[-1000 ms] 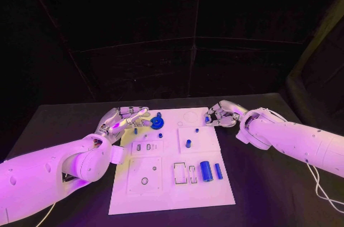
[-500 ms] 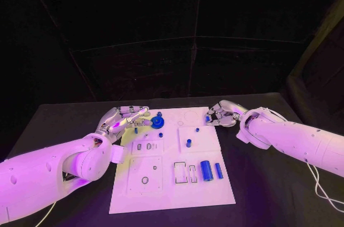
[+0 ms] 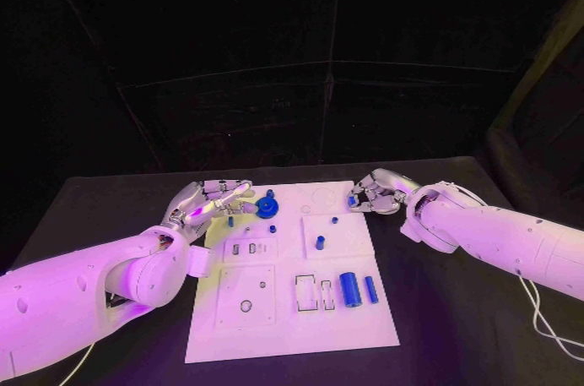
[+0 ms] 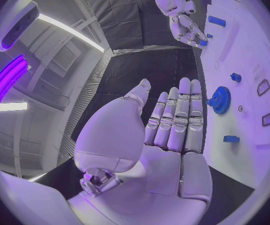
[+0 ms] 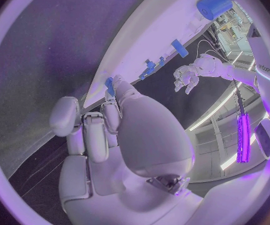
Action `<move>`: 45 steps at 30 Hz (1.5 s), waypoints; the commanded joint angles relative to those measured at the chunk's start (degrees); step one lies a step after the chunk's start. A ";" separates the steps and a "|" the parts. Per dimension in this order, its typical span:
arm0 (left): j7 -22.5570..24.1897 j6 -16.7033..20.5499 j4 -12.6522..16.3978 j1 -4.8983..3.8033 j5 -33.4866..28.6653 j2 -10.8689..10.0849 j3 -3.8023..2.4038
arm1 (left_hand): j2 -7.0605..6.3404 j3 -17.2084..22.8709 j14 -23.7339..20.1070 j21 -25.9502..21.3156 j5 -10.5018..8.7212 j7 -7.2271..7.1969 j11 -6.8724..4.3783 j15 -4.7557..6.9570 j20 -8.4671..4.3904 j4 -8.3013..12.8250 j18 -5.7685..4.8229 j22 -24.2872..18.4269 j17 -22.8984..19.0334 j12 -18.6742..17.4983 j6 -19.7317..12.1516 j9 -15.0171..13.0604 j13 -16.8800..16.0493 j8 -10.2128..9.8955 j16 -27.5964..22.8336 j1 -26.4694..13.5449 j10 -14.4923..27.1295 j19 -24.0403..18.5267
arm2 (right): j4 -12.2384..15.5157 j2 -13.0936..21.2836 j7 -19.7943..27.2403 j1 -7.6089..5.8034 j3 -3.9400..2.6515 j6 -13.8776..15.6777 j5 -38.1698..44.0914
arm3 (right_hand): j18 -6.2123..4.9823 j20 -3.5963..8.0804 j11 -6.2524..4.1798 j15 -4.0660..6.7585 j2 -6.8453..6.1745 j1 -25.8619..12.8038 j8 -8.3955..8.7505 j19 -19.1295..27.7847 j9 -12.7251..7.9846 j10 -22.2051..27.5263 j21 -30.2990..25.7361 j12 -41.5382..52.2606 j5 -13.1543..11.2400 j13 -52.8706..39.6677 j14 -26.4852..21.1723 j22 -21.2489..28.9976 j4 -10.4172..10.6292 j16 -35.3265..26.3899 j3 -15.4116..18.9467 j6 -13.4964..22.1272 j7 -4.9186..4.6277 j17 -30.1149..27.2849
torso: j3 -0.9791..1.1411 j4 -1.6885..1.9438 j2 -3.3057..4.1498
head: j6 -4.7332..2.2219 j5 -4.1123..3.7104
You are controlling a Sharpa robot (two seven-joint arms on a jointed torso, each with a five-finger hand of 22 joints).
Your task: Assemble the parts on the task board
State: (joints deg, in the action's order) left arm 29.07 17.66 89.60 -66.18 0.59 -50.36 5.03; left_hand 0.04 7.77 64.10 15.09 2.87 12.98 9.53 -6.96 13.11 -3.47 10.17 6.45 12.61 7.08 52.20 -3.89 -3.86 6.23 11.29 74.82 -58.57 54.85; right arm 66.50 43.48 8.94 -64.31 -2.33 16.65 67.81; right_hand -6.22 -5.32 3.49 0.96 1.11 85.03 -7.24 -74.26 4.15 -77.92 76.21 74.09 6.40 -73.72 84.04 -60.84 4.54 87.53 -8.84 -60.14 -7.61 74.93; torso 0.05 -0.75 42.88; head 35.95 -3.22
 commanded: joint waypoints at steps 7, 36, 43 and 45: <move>-0.10 -0.58 0.06 -0.07 0.25 -0.05 -0.05 | 0.57 0.01 -0.36 -0.32 -0.05 0.26 0.43 0.07 0.01 0.38 0.23 -0.06 0.05 -0.26 -0.05 0.09 0.09 -0.31 -0.20 -0.01 0.14 -0.37 | 5.19 1.85 -0.97 -0.15 -0.09 7.08 0.78 | 0.65 0.65 -1.38 0.81 1.62 -0.51 -0.70 -0.17 0.40 -2.14 0.45 0.84 0.02 -0.77 5.02 -0.45 -0.12 0.51 -0.86 -1.70 0.75 10.87 | -0.09 0.01 -0.12 | 0.10 -0.11; 0.15 0.16 0.23 -0.56 0.25 -0.44 -0.09 | 1.19 0.22 0.42 -0.21 -0.05 -0.36 -0.15 0.46 -0.15 1.21 0.37 -0.19 0.66 0.16 1.15 -0.04 -0.09 0.05 -0.39 0.02 -1.54 -0.01 | 18.04 -9.57 -22.16 -0.71 -0.09 3.09 19.29 | 0.62 0.96 -1.63 1.07 1.06 -3.18 -0.48 -0.15 0.26 -2.34 0.35 0.60 1.26 -0.80 4.95 -0.21 0.28 0.34 -1.36 -2.19 1.03 10.55 | -1.60 0.84 -1.46 | 2.20 2.06; 0.13 1.24 0.12 -0.82 -0.77 -0.43 -0.10 | 1.20 0.14 0.11 -0.65 -0.04 -0.50 -0.25 0.39 -0.09 1.34 0.24 -0.43 0.77 0.16 1.54 -0.02 -0.07 0.11 -0.76 -0.26 -2.08 -0.80 | 16.57 -12.43 -24.84 -0.11 1.34 1.96 20.78 | 0.58 0.98 -1.66 1.09 0.98 -3.35 -0.49 -0.07 0.26 -2.29 0.27 0.50 1.30 -0.72 4.91 -0.04 0.29 0.25 -1.38 -2.26 1.07 10.38 | -1.61 0.91 -1.42 | 2.58 3.32; 0.17 1.38 0.12 -0.89 -1.02 -0.44 -0.10 | 1.20 0.15 0.10 -0.66 -0.04 -0.50 -0.25 0.39 -0.09 1.35 0.24 -0.44 0.77 0.16 1.55 -0.02 -0.07 0.11 -0.78 -0.26 -2.09 -0.83 | 16.16 -13.06 -25.22 0.00 1.80 1.83 21.18 | 0.59 0.98 -1.67 1.10 0.95 -3.37 -0.49 -0.08 0.26 -2.29 0.27 0.50 1.33 -0.73 4.91 -0.05 0.28 0.25 -1.38 -2.26 1.07 10.38 | -1.56 0.88 -1.40 | 2.74 3.64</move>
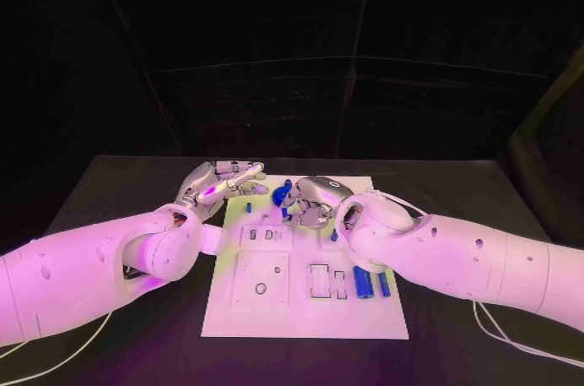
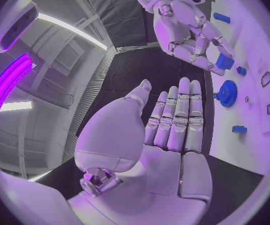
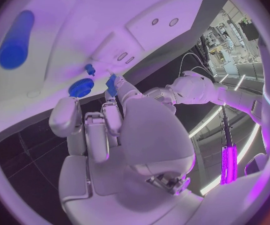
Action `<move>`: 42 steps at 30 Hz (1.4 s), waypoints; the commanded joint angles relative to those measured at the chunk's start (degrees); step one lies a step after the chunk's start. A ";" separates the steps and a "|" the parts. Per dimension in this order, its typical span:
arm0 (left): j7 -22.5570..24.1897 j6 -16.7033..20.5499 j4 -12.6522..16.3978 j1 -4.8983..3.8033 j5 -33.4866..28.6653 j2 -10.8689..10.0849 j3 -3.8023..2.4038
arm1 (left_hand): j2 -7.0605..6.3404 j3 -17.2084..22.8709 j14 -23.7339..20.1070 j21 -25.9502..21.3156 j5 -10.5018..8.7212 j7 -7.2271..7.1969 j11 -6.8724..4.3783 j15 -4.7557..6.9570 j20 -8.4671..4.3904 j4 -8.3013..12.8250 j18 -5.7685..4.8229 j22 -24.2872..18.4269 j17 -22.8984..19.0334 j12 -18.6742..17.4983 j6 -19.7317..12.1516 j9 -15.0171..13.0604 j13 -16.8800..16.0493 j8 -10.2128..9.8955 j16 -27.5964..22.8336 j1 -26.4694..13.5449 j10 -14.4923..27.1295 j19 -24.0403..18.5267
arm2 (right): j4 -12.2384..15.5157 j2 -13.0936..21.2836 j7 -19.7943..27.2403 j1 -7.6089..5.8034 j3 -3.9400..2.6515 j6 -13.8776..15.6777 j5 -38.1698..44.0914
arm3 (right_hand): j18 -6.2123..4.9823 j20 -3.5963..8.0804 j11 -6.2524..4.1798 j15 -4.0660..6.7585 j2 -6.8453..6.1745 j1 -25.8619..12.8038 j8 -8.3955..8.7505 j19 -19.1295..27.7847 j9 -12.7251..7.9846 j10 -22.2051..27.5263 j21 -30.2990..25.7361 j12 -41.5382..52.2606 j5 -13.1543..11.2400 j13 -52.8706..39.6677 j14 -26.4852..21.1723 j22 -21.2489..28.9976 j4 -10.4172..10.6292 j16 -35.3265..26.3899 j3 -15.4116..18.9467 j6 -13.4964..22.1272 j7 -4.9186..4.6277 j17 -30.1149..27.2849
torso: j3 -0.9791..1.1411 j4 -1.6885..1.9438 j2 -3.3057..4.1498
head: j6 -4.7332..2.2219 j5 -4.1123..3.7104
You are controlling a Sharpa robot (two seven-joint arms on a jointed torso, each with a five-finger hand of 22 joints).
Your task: Assemble the parts on the task board
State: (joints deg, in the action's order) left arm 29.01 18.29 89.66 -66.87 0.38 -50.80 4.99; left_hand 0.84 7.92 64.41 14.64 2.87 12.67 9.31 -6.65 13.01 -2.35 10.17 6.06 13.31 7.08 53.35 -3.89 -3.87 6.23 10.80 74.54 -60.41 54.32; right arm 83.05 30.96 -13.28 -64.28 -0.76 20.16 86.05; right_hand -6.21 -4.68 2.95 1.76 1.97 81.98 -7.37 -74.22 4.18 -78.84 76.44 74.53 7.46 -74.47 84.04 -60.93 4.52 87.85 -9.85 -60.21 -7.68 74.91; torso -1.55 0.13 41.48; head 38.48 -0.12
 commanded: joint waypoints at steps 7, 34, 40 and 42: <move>0.38 0.83 0.02 -0.30 -1.13 0.04 -0.07 | 0.41 -0.01 -0.24 -0.27 -0.04 -0.19 -0.03 0.06 0.02 0.26 0.23 -0.09 0.08 0.14 0.43 -0.01 -0.06 0.10 -0.33 -0.01 -0.28 -0.42 | -0.95 -2.25 -3.32 1.08 0.84 -2.19 4.40 | 0.59 0.37 -1.17 0.32 -0.08 -0.43 -0.34 -0.15 0.23 -1.37 0.06 0.05 0.41 0.01 4.91 -0.02 0.23 -0.06 -0.40 -2.22 1.18 10.43 | 0.17 -0.15 0.06 | 0.62 1.28; 0.16 0.30 -0.41 -0.34 -1.20 0.27 -0.07 | 0.40 -0.02 -0.27 -0.32 -0.05 -0.15 -0.01 0.04 0.03 0.28 0.23 -0.12 0.10 0.09 0.43 0.00 -0.04 0.07 -0.37 -0.05 -0.26 -0.51 | -1.16 -3.30 -4.21 2.33 0.99 -4.81 5.43 | 0.56 0.44 -1.12 0.34 -1.00 -1.17 0.06 -0.04 0.08 -1.02 -0.10 -0.55 0.91 0.42 4.87 0.23 -0.03 -0.17 -0.54 -1.87 1.05 10.25 | 0.20 -0.19 0.04 | 1.14 1.85; 0.14 0.24 -0.45 -0.33 -1.20 0.27 -0.07 | 0.40 -0.02 -0.27 -0.32 -0.05 -0.15 -0.01 0.04 0.03 0.28 0.23 -0.12 0.10 0.09 0.43 0.00 -0.04 0.07 -0.37 -0.05 -0.26 -0.51 | -1.23 -3.33 -4.73 2.36 0.99 -6.08 5.87 | 0.54 0.37 -0.91 0.21 -1.79 -1.79 0.54 0.09 -0.09 -0.52 -0.26 -1.32 1.13 1.04 4.85 0.46 -0.12 -0.21 -0.56 -1.31 0.77 10.18 | 0.22 -0.20 0.04 | 1.23 1.88; 0.13 0.24 -0.46 -0.33 -1.20 0.26 -0.07 | 0.40 -0.02 -0.27 -0.32 -0.05 -0.15 -0.01 0.04 0.03 0.28 0.23 -0.12 0.10 0.09 0.43 0.00 -0.04 0.07 -0.37 -0.05 -0.26 -0.51 | -1.22 -3.34 -4.89 2.38 1.00 -6.41 6.04 | 0.53 0.32 -0.82 0.14 -2.10 -2.05 0.73 0.13 -0.15 -0.32 -0.31 -1.64 1.12 1.31 4.85 0.53 -0.11 -0.23 -0.52 -1.06 0.66 10.17 | 0.23 -0.20 0.05 | 1.27 1.87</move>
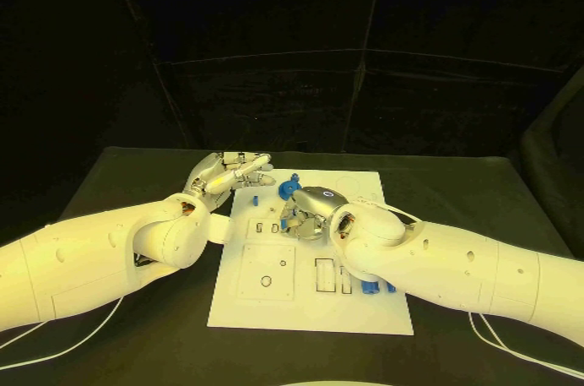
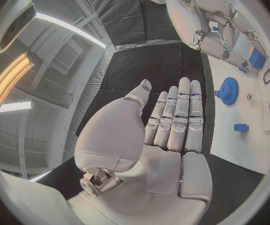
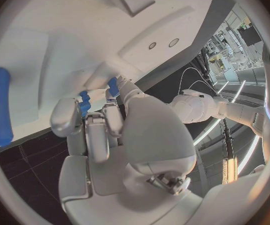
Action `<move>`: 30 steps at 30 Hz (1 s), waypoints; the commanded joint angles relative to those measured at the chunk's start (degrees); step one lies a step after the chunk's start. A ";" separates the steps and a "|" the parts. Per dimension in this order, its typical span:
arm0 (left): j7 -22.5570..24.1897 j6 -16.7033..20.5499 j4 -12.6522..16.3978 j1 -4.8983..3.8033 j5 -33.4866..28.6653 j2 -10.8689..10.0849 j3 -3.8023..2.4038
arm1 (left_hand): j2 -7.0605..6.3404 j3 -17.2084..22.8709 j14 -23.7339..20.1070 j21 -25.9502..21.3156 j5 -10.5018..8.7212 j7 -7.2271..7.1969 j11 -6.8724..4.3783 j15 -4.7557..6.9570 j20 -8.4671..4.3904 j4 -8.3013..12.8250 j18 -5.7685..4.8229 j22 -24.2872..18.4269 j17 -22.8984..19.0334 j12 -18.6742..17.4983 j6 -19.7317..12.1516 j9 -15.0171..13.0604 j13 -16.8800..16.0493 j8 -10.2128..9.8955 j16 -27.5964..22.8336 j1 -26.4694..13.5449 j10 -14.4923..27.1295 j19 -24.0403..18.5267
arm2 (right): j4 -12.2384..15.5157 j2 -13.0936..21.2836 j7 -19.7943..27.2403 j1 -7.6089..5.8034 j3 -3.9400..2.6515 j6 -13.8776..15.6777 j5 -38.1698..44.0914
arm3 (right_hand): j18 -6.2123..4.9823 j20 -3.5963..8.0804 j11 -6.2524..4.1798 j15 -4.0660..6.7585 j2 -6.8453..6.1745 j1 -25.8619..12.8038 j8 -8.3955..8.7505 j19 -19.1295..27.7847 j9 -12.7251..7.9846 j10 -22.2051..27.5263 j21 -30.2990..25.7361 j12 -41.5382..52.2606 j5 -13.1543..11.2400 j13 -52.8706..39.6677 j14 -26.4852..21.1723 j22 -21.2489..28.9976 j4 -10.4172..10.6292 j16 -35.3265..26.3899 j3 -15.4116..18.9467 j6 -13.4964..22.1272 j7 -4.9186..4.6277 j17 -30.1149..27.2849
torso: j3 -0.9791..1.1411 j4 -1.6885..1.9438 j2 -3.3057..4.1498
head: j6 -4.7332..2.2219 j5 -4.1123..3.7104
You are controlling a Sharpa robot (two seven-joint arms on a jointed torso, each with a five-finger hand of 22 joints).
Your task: Assemble the parts on the task board
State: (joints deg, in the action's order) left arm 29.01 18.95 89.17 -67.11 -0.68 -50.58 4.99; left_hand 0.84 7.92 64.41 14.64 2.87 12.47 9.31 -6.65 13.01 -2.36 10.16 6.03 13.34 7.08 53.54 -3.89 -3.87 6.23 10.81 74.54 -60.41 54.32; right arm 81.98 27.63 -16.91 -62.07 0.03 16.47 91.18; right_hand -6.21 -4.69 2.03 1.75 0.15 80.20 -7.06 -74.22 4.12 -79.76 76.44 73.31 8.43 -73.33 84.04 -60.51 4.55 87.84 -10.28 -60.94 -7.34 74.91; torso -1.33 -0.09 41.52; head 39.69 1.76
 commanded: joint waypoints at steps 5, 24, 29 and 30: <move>0.11 -0.44 0.01 -0.09 -0.14 0.05 -0.06 | 0.40 -0.02 -0.26 -0.32 -0.05 0.05 -0.01 0.04 0.03 0.28 0.24 -0.08 0.07 0.09 0.24 0.00 -0.03 0.07 -0.38 -0.05 -0.27 -0.51 | -0.12 -0.02 -1.64 0.20 0.21 -3.04 1.33 | 0.49 0.17 0.36 -0.06 -0.99 -0.85 0.98 0.29 -0.23 1.10 -0.49 -1.20 0.26 0.80 4.84 0.39 -0.12 -0.27 -0.08 0.41 -0.01 10.12 | -0.02 0.02 -0.01 | 0.07 -0.08; -0.04 -0.62 -0.18 -0.09 -0.14 0.10 -0.06 | 0.41 -0.03 -0.27 -0.35 -0.04 0.09 0.02 0.03 0.04 0.31 0.25 -0.10 0.10 0.03 0.22 0.02 -0.01 0.04 -0.42 -0.08 -0.24 -0.58 | -0.02 -0.16 -2.39 0.25 0.21 -2.47 1.94 | 0.38 -0.39 1.07 -0.67 -2.99 -2.49 2.41 0.63 -0.35 2.19 -0.91 -2.80 0.97 2.07 4.78 1.02 0.07 -0.42 0.02 2.50 -0.81 9.90 | 0.00 0.00 0.03 | 0.10 -0.24; -0.08 -0.64 -0.26 -0.09 -0.14 0.12 -0.06 | 0.41 -0.03 -0.27 -0.35 -0.04 0.09 0.02 0.03 0.04 0.31 0.25 -0.10 0.10 0.03 0.22 0.02 -0.01 0.04 -0.42 -0.08 -0.24 -0.58 | -0.02 -0.18 -2.39 0.26 0.22 -1.17 1.95 | 0.29 -0.66 1.37 -0.94 -3.93 -3.59 2.97 0.89 -0.34 2.89 -1.20 -3.74 0.94 2.88 4.74 1.50 0.48 -0.50 0.45 3.66 -1.09 9.76 | -0.02 0.07 0.01 | 0.12 -0.34; -0.10 -0.65 -0.28 -0.09 -0.14 0.13 -0.06 | 0.41 -0.03 -0.27 -0.35 -0.04 0.09 0.02 0.03 0.04 0.31 0.25 -0.10 0.10 0.03 0.22 0.02 -0.01 0.04 -0.42 -0.08 -0.24 -0.58 | -0.02 -0.19 -2.39 0.27 0.22 -0.88 1.95 | 0.28 -0.70 1.41 -0.98 -4.12 -3.83 3.03 0.92 -0.33 2.97 -1.24 -3.85 0.97 2.98 4.74 1.54 0.59 -0.51 0.59 3.84 -1.12 9.75 | -0.01 0.06 0.02 | 0.11 -0.36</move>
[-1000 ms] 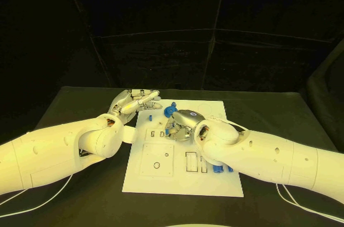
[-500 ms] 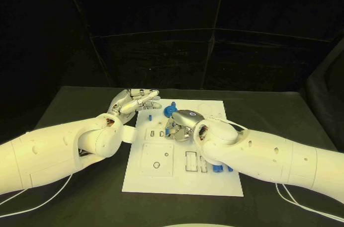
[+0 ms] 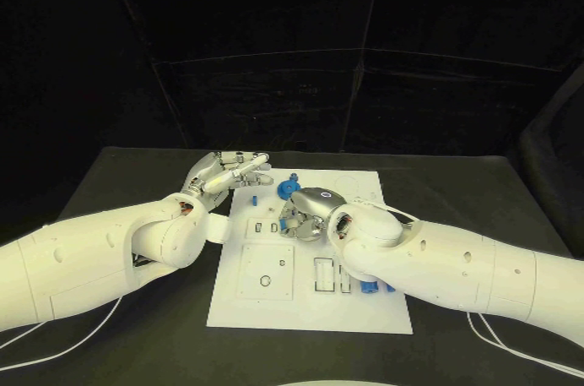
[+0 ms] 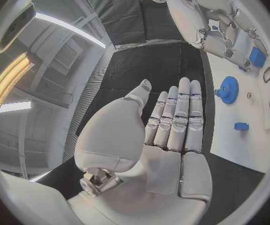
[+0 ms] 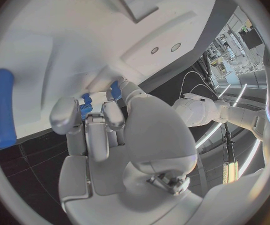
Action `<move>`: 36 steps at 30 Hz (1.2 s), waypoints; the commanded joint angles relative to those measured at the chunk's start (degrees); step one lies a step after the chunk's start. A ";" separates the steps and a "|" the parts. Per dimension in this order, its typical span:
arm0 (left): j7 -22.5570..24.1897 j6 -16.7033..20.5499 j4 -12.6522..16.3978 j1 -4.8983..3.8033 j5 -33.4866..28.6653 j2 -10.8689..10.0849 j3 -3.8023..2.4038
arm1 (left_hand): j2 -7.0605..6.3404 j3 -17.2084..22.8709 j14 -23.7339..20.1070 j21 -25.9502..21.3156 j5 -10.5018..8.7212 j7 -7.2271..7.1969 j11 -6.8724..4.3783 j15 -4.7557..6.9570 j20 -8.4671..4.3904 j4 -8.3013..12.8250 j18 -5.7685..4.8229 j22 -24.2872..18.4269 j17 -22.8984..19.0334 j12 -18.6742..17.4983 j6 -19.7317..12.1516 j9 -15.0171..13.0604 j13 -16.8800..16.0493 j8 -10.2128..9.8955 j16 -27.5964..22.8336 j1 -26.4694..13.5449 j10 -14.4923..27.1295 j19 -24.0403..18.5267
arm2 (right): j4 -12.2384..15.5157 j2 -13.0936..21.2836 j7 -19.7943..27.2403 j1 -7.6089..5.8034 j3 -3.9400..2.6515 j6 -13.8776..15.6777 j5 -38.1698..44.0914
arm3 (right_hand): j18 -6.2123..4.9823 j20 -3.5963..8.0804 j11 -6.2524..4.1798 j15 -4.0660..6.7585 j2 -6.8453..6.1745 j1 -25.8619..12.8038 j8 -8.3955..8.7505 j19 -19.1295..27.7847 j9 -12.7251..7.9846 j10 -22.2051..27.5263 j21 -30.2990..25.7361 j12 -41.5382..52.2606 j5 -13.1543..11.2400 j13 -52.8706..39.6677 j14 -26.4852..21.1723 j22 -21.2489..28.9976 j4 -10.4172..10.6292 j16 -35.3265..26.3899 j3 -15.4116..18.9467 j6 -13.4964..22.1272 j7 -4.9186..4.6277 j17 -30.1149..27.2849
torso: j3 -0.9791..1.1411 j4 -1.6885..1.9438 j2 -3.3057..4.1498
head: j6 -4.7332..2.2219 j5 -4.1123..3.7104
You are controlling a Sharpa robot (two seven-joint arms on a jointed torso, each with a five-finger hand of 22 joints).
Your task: Assemble the parts on the task board
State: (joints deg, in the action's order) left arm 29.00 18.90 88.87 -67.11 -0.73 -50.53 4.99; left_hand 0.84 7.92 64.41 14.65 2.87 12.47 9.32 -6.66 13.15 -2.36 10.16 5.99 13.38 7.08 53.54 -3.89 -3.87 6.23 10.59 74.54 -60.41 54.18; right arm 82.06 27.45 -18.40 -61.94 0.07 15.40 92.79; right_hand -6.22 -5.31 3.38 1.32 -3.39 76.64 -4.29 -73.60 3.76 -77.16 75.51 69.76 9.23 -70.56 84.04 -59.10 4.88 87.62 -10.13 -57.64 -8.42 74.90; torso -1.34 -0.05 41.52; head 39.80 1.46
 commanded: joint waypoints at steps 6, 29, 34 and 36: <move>-0.15 -0.63 -0.06 -0.09 -0.08 0.13 -0.06 | 0.41 -0.03 -0.27 -0.35 -0.04 0.09 0.02 0.03 -0.10 0.31 0.24 -0.06 0.06 0.03 0.22 0.02 -0.01 0.04 -0.20 -0.08 -0.24 -0.43 | -0.10 -0.10 -0.92 0.14 0.17 1.42 0.35 | 0.22 -0.27 0.24 -0.72 -1.33 -1.68 0.42 0.44 0.09 0.66 -0.51 -0.62 0.82 0.51 4.71 0.43 1.07 -0.37 1.44 1.40 -0.18 9.65 | 0.01 -0.04 0.01 | -0.02 -0.09; -11.15 -0.94 -2.08 -0.20 11.36 -0.60 -0.08 | -0.70 -2.43 20.40 11.52 0.00 -4.14 -4.94 6.56 -6.39 -0.83 0.32 5.62 14.24 3.44 6.85 -0.94 -2.41 2.08 18.50 -4.30 -11.71 14.97 | 9.50 9.27 14.21 -0.20 -0.60 13.85 -4.54 | -0.60 -1.08 1.22 -1.56 -2.99 -1.91 0.32 3.11 0.21 3.81 -3.21 -3.54 3.45 3.83 3.88 4.99 7.03 -2.22 9.35 5.61 -1.16 6.61 | 0.12 -0.19 -0.53 | -0.21 0.12; -22.77 -4.88 -2.81 -1.52 21.43 -0.70 -0.09 | 0.27 -3.53 23.23 20.02 0.03 -5.09 -6.36 7.98 -8.51 -2.32 -0.04 10.93 52.70 8.64 7.21 -1.26 -7.01 2.36 57.60 -6.22 -15.51 18.79 | 10.48 15.29 17.47 -3.67 -1.28 9.55 -18.03 | -1.15 -1.08 1.11 -1.48 -1.63 -0.24 -0.16 4.96 0.38 4.78 -5.18 -4.10 5.04 4.46 3.37 8.07 6.92 -3.40 9.83 5.20 -1.04 4.85 | 0.29 -0.14 -1.34 | 0.11 0.41; -29.06 -7.88 -2.91 -2.29 26.74 -0.56 -0.09 | 1.05 -4.91 22.62 26.12 -0.18 -5.55 -6.42 8.49 -8.81 -3.93 -0.66 16.37 60.38 13.72 6.77 -1.80 -11.58 3.49 65.25 -7.85 -14.18 18.85 | 10.51 17.43 17.38 -5.01 -1.38 8.42 -20.99 | -1.15 -1.02 1.03 -1.41 -0.83 0.32 -0.30 4.91 0.42 4.66 -5.28 -3.86 5.99 4.33 3.38 8.12 6.85 -3.50 9.80 5.05 -0.97 4.77 | 0.41 -0.15 -1.71 | 0.26 0.47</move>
State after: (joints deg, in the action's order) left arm 11.90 16.42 85.95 -69.13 14.99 -51.22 4.99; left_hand 1.86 3.05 83.99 40.00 2.87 7.03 2.84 1.69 4.52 -6.02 10.16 21.74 72.31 20.17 60.39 -5.65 -14.88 9.60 74.47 66.98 -75.01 72.87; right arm 92.34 44.63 -4.89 -66.73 -1.35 25.74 81.43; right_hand -6.22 -6.44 4.39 0.09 -4.26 76.70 -4.27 -68.99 4.13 -72.66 70.48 65.99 15.05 -66.16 84.03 -51.01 11.83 84.39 -0.60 -52.43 -9.57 74.93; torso -1.09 -0.19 40.42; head 39.93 1.82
